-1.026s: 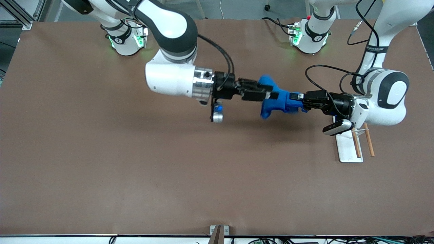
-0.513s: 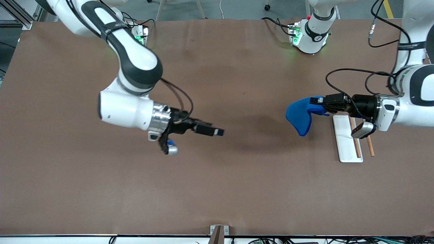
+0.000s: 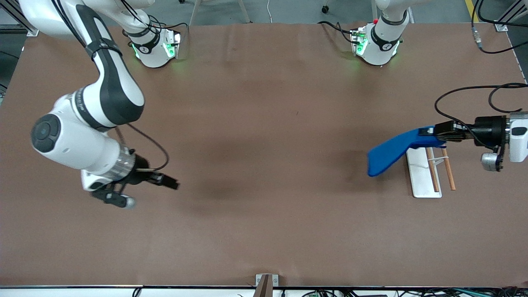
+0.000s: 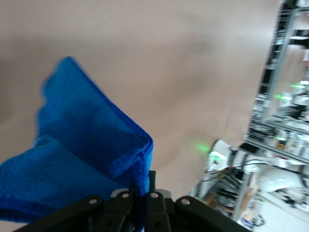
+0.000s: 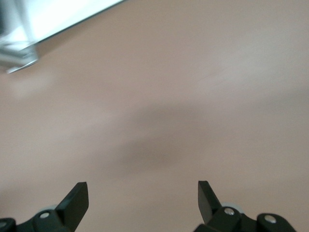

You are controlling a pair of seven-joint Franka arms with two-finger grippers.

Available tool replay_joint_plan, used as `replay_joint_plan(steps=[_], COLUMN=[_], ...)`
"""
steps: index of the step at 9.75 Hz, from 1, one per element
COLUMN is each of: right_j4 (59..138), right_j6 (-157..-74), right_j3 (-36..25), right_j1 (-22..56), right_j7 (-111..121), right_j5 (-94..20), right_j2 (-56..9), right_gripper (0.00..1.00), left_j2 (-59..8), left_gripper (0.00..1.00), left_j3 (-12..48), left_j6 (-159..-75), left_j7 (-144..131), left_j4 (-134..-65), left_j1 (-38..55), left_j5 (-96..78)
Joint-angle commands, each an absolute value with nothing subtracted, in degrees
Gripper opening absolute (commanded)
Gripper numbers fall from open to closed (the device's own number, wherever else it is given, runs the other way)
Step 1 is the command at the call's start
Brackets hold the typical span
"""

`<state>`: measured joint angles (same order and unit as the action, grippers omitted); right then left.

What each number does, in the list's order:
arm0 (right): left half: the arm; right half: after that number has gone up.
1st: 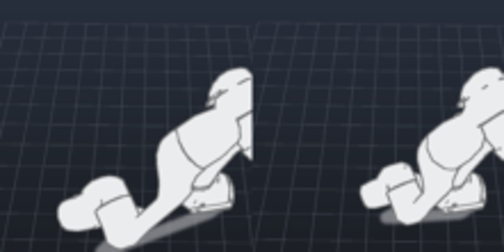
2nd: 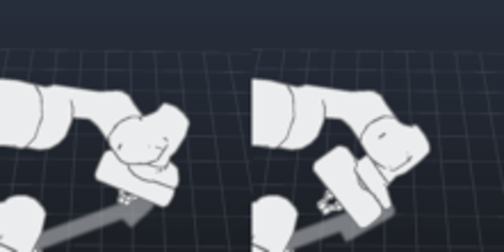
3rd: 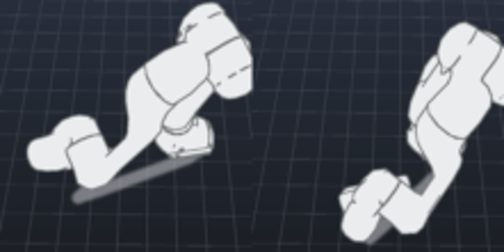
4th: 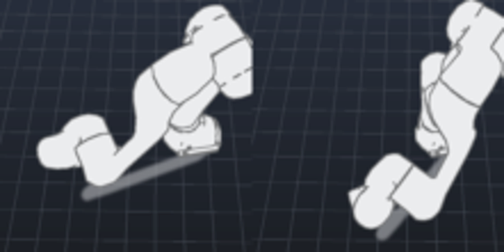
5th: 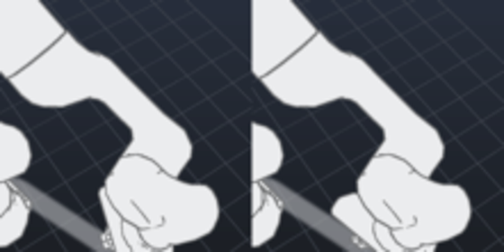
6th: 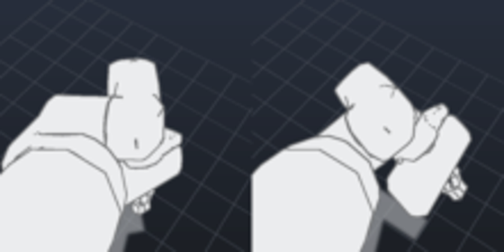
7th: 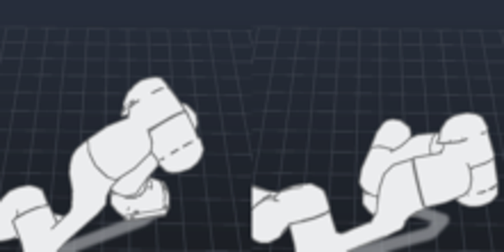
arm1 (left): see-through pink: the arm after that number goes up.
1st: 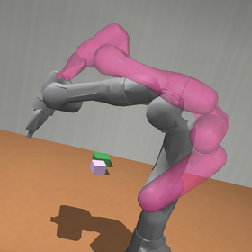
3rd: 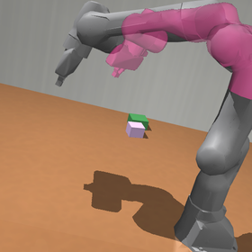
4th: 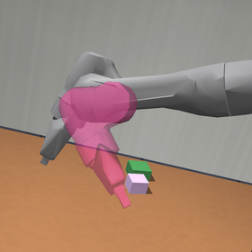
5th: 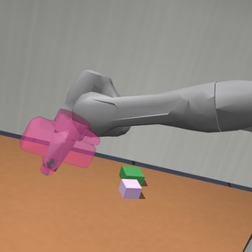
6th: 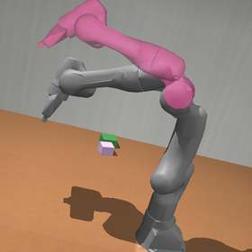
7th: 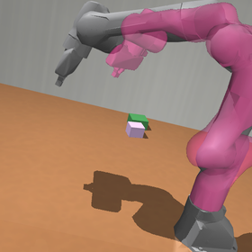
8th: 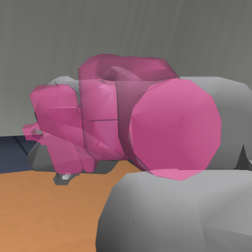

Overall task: Right arm passes towel to left arm to hang
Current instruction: 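Open the right gripper and withdraw while the left gripper carries towel, then lower the towel over the wooden dowels with the left gripper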

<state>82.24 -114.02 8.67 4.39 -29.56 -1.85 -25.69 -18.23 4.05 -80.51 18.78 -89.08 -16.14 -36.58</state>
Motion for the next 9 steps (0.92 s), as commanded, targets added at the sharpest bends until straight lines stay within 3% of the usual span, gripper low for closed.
replay_joint_plan(steps=[1,3,5,9], right_j4=[84.9,85.2,85.2,85.3], right_j6=[-112.1,-107.9,-99.3,-87.0], right_j3=[4.2,-2.0,-2.5,-4.8], right_j1=[2.7,2.5,-0.2,-1.3], right_j7=[-22.5,-11.9,-9.8,-5.4], right_j5=[3.3,3.3,3.0,2.7], right_j2=[-20.4,-15.3,-8.5,1.4], right_gripper=[1.0,1.0,1.0,1.0], left_j2=[-20.2,-20.3,-20.3,-19.5], left_gripper=[0.0,0.0,0.0,0.0], left_j3=[4.1,4.2,4.2,3.9], left_j6=[-80.6,-83.9,-89.1,-91.0], left_j7=[15.2,12.4,7.1,1.9], left_j4=[-86.1,-85.3,-86.0,-87.4], left_j1=[-15.8,-15.5,-15.7,-17.5], left_j5=[-27.5,-18.0,-14.9,-8.8])
